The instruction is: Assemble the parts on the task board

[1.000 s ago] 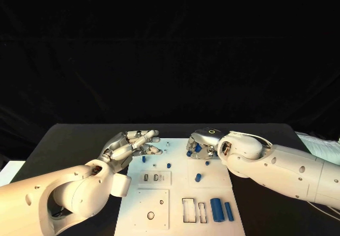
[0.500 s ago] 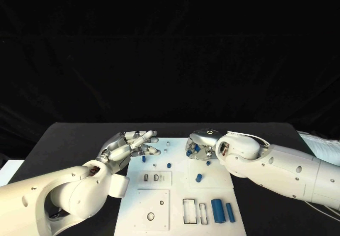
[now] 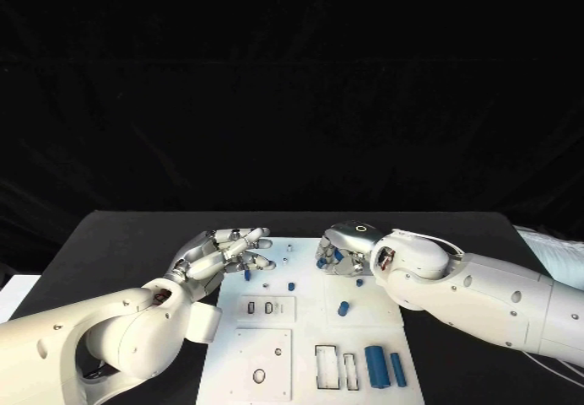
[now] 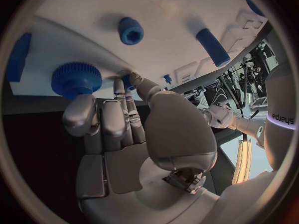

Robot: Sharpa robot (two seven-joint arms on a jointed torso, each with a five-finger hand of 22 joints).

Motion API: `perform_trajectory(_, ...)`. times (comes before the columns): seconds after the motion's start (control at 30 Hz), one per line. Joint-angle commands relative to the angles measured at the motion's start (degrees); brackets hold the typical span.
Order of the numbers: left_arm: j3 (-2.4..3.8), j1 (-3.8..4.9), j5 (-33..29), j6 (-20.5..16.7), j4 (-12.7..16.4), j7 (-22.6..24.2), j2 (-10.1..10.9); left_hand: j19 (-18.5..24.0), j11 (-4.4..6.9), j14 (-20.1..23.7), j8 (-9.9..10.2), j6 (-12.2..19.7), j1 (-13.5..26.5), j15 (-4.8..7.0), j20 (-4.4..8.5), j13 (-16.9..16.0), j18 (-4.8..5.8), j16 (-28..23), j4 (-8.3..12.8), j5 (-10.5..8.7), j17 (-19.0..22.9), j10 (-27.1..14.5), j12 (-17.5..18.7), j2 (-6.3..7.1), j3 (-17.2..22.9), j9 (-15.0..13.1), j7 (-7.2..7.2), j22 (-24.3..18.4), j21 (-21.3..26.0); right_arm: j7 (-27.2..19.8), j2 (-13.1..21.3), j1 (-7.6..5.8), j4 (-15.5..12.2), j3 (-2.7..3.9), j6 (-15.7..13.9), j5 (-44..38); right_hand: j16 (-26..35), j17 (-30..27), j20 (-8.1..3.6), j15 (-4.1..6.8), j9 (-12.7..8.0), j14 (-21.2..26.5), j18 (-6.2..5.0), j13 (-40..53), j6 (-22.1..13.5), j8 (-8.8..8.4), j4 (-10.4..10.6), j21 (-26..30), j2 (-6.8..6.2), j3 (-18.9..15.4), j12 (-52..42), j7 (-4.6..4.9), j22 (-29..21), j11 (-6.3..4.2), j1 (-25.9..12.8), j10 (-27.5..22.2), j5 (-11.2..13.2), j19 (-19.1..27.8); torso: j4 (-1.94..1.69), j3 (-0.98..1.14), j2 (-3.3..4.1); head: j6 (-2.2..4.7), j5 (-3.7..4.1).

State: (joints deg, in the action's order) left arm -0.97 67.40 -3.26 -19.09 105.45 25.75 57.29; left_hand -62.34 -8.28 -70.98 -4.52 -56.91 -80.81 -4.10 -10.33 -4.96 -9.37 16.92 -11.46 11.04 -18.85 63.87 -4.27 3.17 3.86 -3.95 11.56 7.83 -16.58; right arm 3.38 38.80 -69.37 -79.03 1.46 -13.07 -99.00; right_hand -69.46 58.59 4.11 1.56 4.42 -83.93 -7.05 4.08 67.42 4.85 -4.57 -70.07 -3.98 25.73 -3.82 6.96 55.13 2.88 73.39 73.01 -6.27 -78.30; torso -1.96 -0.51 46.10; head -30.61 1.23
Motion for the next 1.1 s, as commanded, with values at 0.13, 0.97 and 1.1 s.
perform_trajectory(0.13, 0.05, 0.11, -0.1, 0.2, -0.2, 0.2, 0.2, -0.4, 0.00, 0.3, 0.3, 0.2, -0.1, -0.28, -0.16, 0.1, -0.97, 0.3, 0.4, -0.28, -0.2, -0.4, 0.3, -0.59, 0.0, 0.1, 0.45, 0.1, -0.2, 0.3, -0.7, -0.61, -0.1, 0.57, -6.8, 1.7, -0.5, 0.2, -0.21, 0.33, 1.2, -2.0, 0.81, 0.1, 0.9, 0.21, 0.6, -0.4, 1.19, 0.4, -0.1, -0.49, 0.4, -0.04, 0.1, 0.5, 0.5, -0.3, -0.12, -0.16, 0.31, 0.76, 0.07)
perform_trajectory(0.97, 0.05, 0.33, -0.5, -0.2, -0.8, 0.2, 0.6, -0.3, -0.08, 0.7, 0.5, 0.3, -0.3, -0.36, -0.20, 0.1, -0.94, 0.4, 0.7, -0.29, -0.4, -0.5, 0.4, -0.60, 0.1, 0.1, 0.53, 0.1, -0.1, 2.2, -9.3, -1.29, 7.6, 0.49, -7.4, 1.7, -0.9, 0.5, -0.03, 0.05, 1.4, -1.9, 0.92, -0.3, 0.2, -0.59, 1.6, -1.2, 0.33, 1.1, 0.4, -0.07, 1.2, 0.36, 0.0, -0.6, 1.2, 0.0, -0.66, -0.44, 1.74, 1.21, -0.13)
perform_trajectory(1.1, 0.05, 0.39, -0.5, -0.2, -0.6, 0.2, 0.7, -0.3, -0.09, 0.7, 0.5, 0.3, -0.3, -0.37, -0.21, 0.1, -0.94, 0.4, 0.7, -0.29, -0.5, -0.5, 0.4, -0.60, 0.1, 0.1, 0.54, 0.1, -0.1, 2.1, -9.9, -1.29, 8.0, 0.44, -7.0, 1.7, -0.9, 0.5, -0.01, 0.04, 1.4, -1.9, 0.92, -0.3, 0.1, -0.61, 1.6, -1.2, 0.30, 1.1, 0.3, -0.06, 1.2, 0.38, 0.0, -0.6, 1.3, 0.0, -0.83, -0.51, 2.02, 1.38, -0.08)
